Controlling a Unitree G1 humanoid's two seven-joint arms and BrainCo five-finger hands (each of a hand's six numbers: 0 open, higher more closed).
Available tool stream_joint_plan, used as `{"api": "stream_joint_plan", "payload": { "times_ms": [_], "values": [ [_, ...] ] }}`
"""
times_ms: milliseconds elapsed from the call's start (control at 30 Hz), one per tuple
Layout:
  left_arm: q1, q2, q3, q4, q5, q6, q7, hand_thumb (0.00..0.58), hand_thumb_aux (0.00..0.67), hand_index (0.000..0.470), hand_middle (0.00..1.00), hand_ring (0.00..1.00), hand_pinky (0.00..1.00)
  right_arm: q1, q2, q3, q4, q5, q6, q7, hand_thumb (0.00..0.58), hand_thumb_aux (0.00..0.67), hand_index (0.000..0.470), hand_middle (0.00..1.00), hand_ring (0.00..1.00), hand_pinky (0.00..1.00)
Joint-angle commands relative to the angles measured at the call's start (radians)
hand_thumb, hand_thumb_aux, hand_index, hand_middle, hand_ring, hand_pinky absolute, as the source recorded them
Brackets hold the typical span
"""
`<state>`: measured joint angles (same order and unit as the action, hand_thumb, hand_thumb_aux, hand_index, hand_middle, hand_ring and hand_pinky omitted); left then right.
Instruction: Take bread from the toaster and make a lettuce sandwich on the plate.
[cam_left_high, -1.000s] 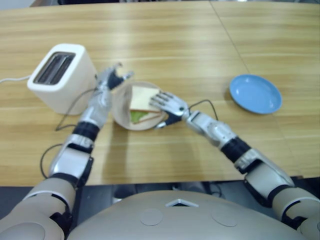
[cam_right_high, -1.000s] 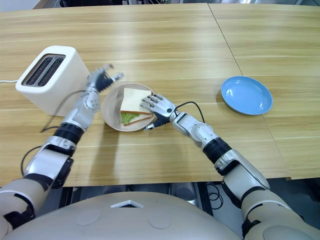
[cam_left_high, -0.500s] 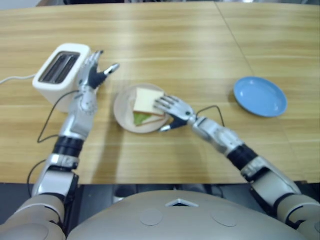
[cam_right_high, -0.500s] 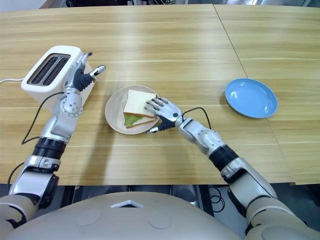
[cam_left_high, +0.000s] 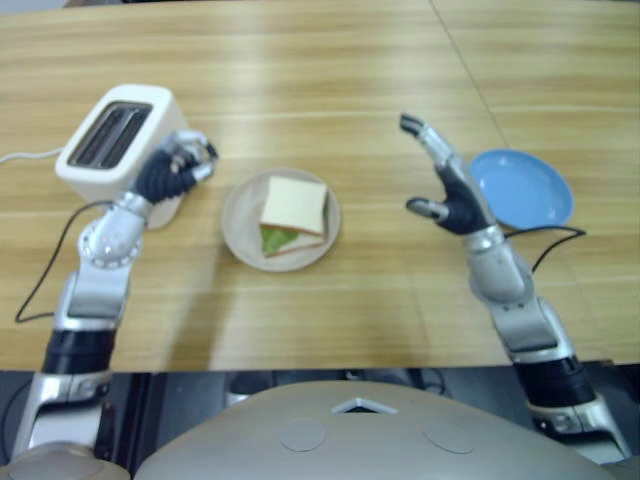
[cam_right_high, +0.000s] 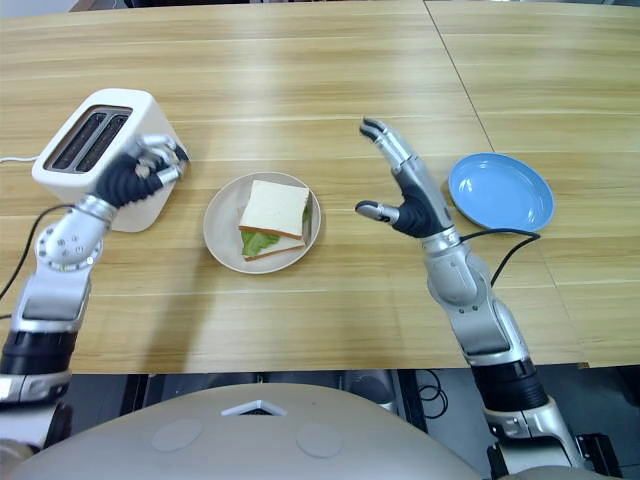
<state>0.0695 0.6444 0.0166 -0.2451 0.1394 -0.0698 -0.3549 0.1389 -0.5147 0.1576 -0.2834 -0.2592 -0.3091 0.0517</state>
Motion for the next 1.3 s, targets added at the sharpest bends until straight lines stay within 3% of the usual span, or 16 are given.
{"api": "stream_joint_plan", "payload": {
  "times_ms": [33, 167, 267, 467, 800, 1100, 1133, 1167, 1200, 1233, 1300],
  "values": [
    [0.096, 0.085, -0.014, -0.093, 0.030, 0.040, -0.117, 0.580, 0.670, 0.460, 1.00, 1.00, 1.00, 0.091, -0.039, 0.069, 0.007, 0.028, 0.050, 0.164, 0.580, 0.670, 0.460, 1.00, 1.00, 1.00],
    [0.160, 0.158, -0.047, -0.077, 0.100, 0.080, -0.188, 0.580, 0.670, 0.460, 1.00, 1.00, 1.00, 0.166, -0.104, 0.069, -0.030, 0.034, 0.083, 0.279, 0.580, 0.670, 0.460, 1.00, 1.00, 1.00],
    [0.188, 0.187, -0.099, -0.037, 0.135, 0.102, -0.242, 0.580, 0.670, 0.460, 1.00, 1.00, 1.00, 0.206, -0.141, 0.042, -0.086, 0.067, 0.176, 0.355, 0.580, 0.670, 0.460, 1.00, 1.00, 1.00],
    [0.129, 0.176, -0.136, 0.048, 0.209, 0.160, -0.250, 0.580, 0.670, 0.460, 1.00, 1.00, 1.00, 0.167, -0.123, 0.103, -0.117, 0.019, 0.255, 0.427, 0.580, 0.670, 0.460, 1.00, 1.00, 1.00],
    [-0.120, 0.004, -0.348, 0.388, 0.366, 0.164, -0.196, 0.580, 0.670, 0.460, 1.00, 1.00, 1.00, -0.165, -0.032, 0.292, 0.347, -0.205, 0.190, 0.414, 0.580, 0.670, 0.460, 1.00, 1.00, 1.00],
    [-0.429, -0.155, -0.412, 0.715, 0.427, 0.051, -0.043, 0.580, 0.670, 0.460, 1.00, 1.00, 1.00, -0.501, 0.058, 0.334, 0.897, -0.315, 0.069, 0.244, 0.580, 0.670, 0.460, 1.00, 1.00, 1.00],
    [-0.466, -0.183, -0.409, 0.752, 0.422, 0.041, -0.017, 0.517, 0.449, 0.308, 1.00, 1.00, 1.00, -0.538, 0.069, 0.324, 0.954, -0.308, 0.050, 0.215, 0.580, 0.670, 0.460, 1.00, 1.00, 1.00],
    [-0.496, -0.203, -0.408, 0.786, 0.417, 0.028, 0.003, 0.485, 0.399, 0.274, 1.00, 1.00, 1.00, -0.568, 0.078, 0.318, 1.005, -0.303, 0.029, 0.189, 0.580, 0.670, 0.460, 1.00, 1.00, 1.00],
    [-0.524, -0.225, -0.406, 0.819, 0.414, 0.020, 0.025, 0.485, 0.399, 0.274, 1.00, 1.00, 1.00, -0.598, 0.086, 0.309, 1.053, -0.294, 0.010, 0.169, 0.580, 0.670, 0.460, 1.00, 1.00, 1.00],
    [-0.557, -0.251, -0.401, 0.861, 0.410, 0.016, 0.058, 0.144, 0.089, 0.061, 1.00, 1.00, 1.00, -0.636, 0.087, 0.305, 1.104, -0.302, -0.005, 0.129, 0.580, 0.670, 0.460, 1.00, 1.00, 1.00],
    [-0.622, -0.302, -0.378, 0.948, 0.394, 0.008, 0.134, 0.009, 0.005, 0.004, 1.00, 1.00, 1.00, -0.704, 0.088, 0.291, 1.192, -0.303, -0.040, 0.064, 0.580, 0.670, 0.460, 1.00, 1.00, 1.00]
  ]
}}
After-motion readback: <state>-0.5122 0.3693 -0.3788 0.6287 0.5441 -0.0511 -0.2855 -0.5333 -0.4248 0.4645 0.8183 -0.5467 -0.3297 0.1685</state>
